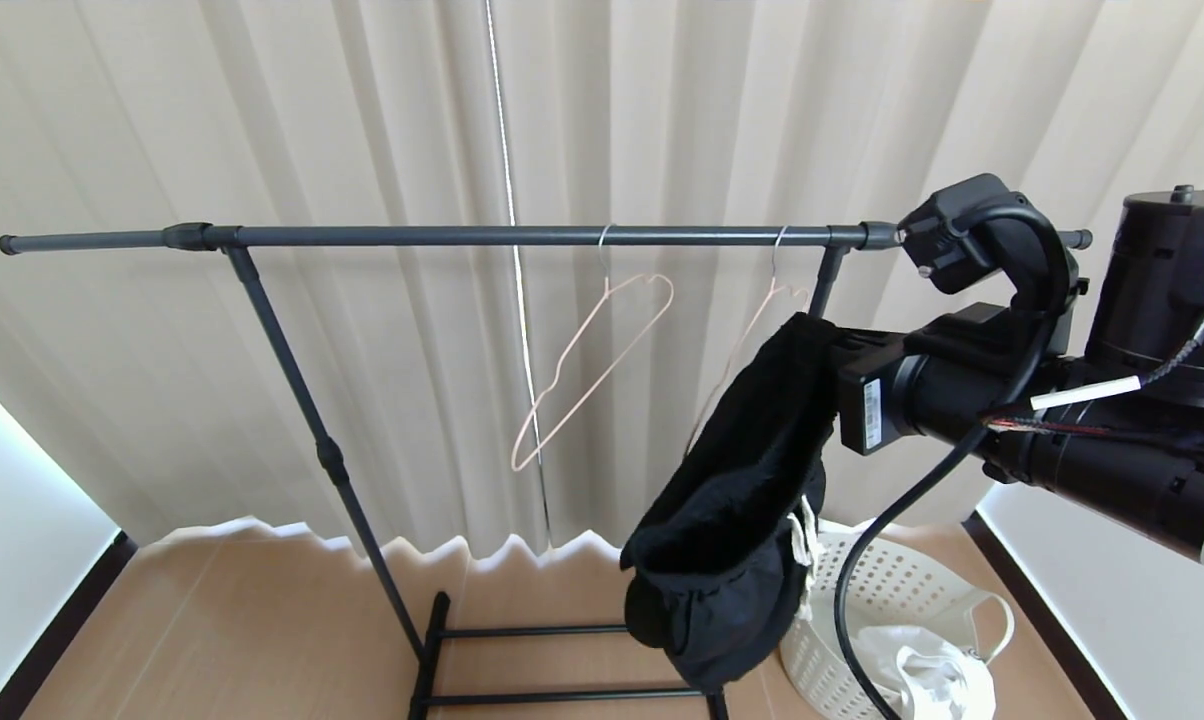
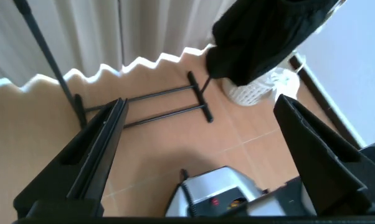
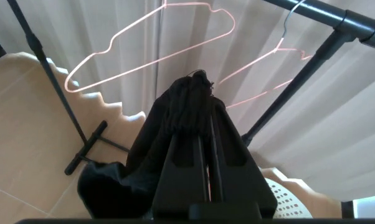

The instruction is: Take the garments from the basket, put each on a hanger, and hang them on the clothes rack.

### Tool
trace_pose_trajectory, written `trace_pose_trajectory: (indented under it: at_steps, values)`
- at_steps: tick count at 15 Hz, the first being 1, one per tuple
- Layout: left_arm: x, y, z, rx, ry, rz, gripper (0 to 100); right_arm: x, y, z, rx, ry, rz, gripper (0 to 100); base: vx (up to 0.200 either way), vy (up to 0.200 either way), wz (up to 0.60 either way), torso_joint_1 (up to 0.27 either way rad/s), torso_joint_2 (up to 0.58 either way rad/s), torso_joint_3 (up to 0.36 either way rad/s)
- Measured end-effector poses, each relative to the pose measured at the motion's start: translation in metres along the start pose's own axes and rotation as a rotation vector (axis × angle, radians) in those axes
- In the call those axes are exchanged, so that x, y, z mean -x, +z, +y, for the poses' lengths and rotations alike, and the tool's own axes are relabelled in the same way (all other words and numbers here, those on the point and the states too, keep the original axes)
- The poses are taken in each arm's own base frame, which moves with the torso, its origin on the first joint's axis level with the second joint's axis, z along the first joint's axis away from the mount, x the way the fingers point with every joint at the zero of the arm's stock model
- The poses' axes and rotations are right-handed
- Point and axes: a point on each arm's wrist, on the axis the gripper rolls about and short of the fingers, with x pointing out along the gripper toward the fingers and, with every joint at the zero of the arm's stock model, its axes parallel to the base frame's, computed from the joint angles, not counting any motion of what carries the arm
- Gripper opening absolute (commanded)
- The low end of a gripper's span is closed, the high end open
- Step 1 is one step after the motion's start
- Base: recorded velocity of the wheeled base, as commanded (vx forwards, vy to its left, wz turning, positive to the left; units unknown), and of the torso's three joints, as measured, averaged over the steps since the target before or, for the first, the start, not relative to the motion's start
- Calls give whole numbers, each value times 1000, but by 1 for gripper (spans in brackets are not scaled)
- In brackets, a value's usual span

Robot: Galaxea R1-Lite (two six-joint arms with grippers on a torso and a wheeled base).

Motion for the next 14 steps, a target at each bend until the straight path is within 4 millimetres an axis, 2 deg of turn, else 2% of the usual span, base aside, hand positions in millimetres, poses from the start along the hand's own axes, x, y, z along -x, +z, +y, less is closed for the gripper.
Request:
trace_pose_trajectory:
  at_steps: [3,6,9,14]
  values:
    - [-11,35,-6,46,-60,33,100,-2,3,4,0,-1,-8,0,0,0,0,0,0,0]
    - [-39,58,-9,61,-129,113,100,-6,3,8,-8,8,-11,0,0,0,0,0,0,0]
    - [-83,72,-13,85,-155,243,100,-5,3,14,-18,30,-10,0,0,0,0,0,0,0]
    - [-167,76,-29,165,-188,411,100,-5,1,21,-14,51,-4,0,0,0,0,0,0,0]
